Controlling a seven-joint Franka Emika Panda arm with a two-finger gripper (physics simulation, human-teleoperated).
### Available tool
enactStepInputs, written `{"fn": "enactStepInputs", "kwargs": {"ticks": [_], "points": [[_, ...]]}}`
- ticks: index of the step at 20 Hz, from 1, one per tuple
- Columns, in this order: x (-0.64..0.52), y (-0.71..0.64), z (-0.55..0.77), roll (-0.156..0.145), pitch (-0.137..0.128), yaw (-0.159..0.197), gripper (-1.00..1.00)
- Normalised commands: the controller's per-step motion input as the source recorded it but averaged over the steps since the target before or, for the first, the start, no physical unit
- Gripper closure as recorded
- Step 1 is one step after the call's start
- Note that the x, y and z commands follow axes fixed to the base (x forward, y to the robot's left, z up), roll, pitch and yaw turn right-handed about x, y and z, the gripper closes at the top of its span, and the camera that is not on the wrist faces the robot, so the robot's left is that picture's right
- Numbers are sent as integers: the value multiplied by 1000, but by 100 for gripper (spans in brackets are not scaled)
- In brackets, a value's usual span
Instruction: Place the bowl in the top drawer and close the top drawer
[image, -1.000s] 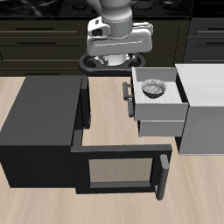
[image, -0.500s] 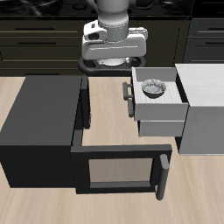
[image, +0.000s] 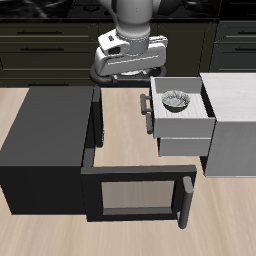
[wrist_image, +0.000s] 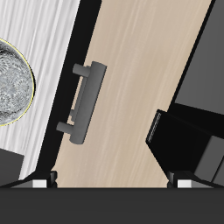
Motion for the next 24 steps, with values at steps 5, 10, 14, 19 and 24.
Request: {"fn": "enactStepInputs", "kwargs": {"ticks": [5, 10, 14, 19, 24], "points": [[-142, 69, 135, -6, -6, 191, -100], [66, 90, 168, 20, 27, 161, -100], [204, -139, 228, -60, -37, 171, -100], [78, -199, 119, -35, 14, 109, -100], [51, -51, 36, -10, 11, 101, -100]]}}
